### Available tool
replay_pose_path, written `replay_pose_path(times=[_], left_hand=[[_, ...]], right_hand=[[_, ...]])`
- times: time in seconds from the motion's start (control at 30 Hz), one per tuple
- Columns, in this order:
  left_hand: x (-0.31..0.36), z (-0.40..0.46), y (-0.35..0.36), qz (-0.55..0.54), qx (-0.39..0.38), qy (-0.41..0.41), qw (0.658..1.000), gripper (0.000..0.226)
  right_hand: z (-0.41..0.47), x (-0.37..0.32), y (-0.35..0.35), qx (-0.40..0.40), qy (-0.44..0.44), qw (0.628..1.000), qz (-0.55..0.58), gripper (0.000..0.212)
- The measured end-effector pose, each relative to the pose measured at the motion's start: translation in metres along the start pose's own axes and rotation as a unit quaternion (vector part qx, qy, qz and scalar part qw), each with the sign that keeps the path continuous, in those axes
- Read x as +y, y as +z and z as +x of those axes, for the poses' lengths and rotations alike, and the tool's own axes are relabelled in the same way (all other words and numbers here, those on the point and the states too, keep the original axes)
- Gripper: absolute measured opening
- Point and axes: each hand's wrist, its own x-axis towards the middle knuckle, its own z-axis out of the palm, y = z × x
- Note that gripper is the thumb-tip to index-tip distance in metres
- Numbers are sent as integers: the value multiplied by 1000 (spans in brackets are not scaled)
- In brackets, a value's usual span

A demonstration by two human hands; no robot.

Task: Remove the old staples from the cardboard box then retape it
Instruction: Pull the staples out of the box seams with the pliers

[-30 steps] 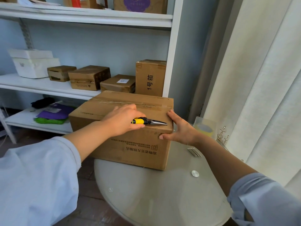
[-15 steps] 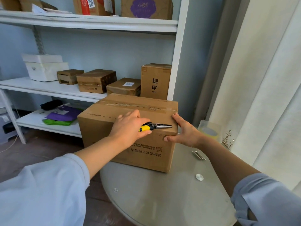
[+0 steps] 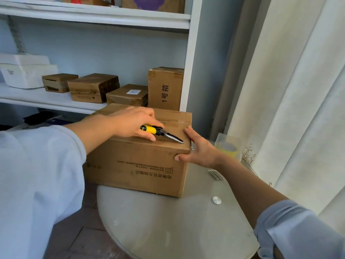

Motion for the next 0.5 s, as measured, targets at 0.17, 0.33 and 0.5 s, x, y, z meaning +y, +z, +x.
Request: replay_pose_path(times=[0.17,0.33,0.5], left_hand=[[-3,3,1,48,38,23,998,52],[-2,-1,7,57,68,21,996,49],[2,-11,26,-12,76,-21,997,43]], right_hand=[[1,0,-2,-3,-1,1000,-7,109],[3,-3,-3,-10,8,1000,-20,109],[0,-12,-5,-17,15,997,-68,108]])
